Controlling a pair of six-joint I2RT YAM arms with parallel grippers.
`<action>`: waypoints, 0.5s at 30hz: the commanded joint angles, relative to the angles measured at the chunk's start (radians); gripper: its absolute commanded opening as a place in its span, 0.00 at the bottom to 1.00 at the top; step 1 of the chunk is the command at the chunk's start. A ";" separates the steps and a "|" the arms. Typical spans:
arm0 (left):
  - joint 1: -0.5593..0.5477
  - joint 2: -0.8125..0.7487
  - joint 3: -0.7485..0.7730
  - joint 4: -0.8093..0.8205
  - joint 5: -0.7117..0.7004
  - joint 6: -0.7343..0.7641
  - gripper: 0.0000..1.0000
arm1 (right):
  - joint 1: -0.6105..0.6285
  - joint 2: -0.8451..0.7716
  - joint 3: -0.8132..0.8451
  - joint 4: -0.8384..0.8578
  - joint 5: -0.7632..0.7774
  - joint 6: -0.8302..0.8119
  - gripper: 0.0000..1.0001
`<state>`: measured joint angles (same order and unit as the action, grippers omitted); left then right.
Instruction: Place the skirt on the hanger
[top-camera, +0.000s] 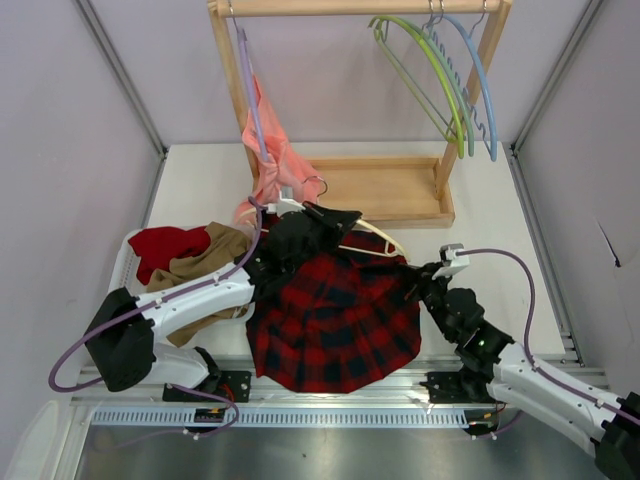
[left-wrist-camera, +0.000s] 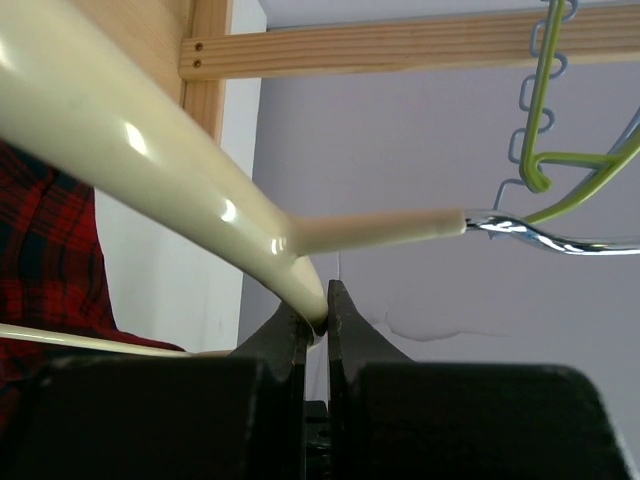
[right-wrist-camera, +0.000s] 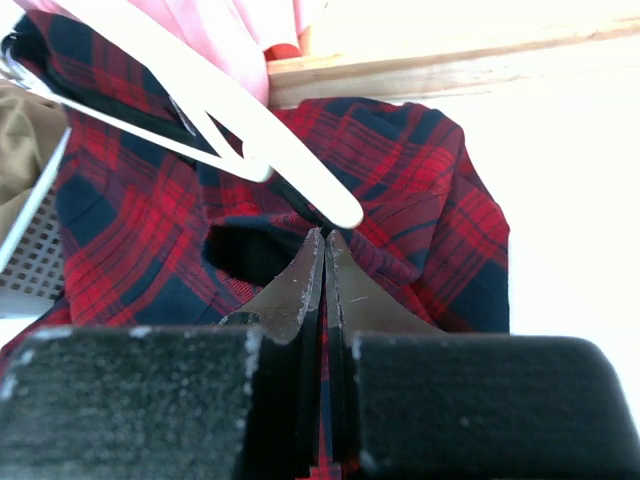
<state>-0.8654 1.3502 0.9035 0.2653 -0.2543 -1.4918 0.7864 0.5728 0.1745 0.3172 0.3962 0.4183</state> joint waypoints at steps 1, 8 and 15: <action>0.002 -0.036 0.051 0.006 -0.049 -0.022 0.00 | 0.019 0.024 0.049 0.074 0.076 0.007 0.00; -0.015 -0.016 0.075 -0.034 -0.071 -0.077 0.00 | 0.077 0.093 0.069 0.115 0.144 -0.030 0.00; -0.027 -0.022 0.083 -0.083 -0.099 -0.108 0.00 | 0.128 0.139 0.095 0.141 0.239 -0.064 0.00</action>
<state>-0.8806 1.3502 0.9333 0.1902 -0.3180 -1.5715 0.8940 0.7029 0.2192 0.3801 0.5385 0.3798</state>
